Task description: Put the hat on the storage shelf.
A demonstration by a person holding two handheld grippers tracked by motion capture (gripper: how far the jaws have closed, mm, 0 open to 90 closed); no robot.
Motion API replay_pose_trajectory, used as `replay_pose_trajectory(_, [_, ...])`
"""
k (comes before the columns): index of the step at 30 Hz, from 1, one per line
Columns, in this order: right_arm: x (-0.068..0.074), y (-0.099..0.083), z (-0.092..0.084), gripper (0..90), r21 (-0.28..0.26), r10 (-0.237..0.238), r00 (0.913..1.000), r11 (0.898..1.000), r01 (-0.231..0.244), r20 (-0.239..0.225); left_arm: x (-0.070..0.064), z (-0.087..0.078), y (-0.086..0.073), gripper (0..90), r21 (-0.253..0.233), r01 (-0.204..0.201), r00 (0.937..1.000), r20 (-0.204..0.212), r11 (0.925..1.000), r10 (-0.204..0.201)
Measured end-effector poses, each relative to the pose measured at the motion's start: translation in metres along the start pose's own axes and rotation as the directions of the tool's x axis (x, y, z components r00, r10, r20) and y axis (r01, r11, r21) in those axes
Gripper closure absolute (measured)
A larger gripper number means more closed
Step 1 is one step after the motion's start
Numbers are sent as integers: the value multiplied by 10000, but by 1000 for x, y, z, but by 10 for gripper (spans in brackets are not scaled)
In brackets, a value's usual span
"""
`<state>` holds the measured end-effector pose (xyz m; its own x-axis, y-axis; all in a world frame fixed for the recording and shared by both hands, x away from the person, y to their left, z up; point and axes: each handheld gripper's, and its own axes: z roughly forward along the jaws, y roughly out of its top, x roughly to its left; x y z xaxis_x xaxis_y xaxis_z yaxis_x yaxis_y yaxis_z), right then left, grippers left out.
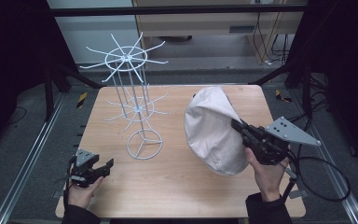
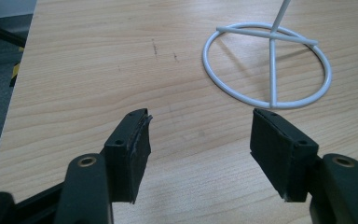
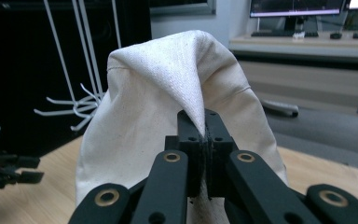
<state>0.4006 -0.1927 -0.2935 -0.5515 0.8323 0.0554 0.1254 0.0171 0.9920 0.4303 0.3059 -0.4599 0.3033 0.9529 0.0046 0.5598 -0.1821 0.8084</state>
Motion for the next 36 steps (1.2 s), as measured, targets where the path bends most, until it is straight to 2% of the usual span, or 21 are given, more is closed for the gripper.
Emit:
replay_pose_trajectory(6, [9, 12, 3, 884, -454, -142, 9997, 9989, 132, -217, 1, -2, 0, 372, -126, 111, 9999, -61, 9999, -112])
replay_pose_trajectory(13, [17, 26, 6, 884, -802, -447, 9984, 9959, 418, -344, 2, -1, 0, 372, -94, 63, 10000, -51, 9999, -64])
replay_pose_trajectory(18, [22, 33, 8, 884, -941, -432, 9978, 9948, 383, -502, 2, -1, 0, 372, -123, 96, 9999, -63, 9999, -96])
replay_pose_trajectory(25, [31, 44, 6, 884, -1417, -580, 9962, 9887, 482, -655, 2, -2, 0, 372, -163, 97, 9999, -84, 9998, -99])
replay_pose_trajectory(33, [40, 57, 2, 884, -1751, -795, 9949, 9822, 676, -618, 2, -2, 0, 373, -139, 81, 9999, -113, 9999, -82])
replay_pose_trajectory(36, [44, 63, -2, 885, -2000, -942, 9941, 9764, 816, -540, 2, -2, 0, 373, -163, 100, 9999, -121, 9998, -102])
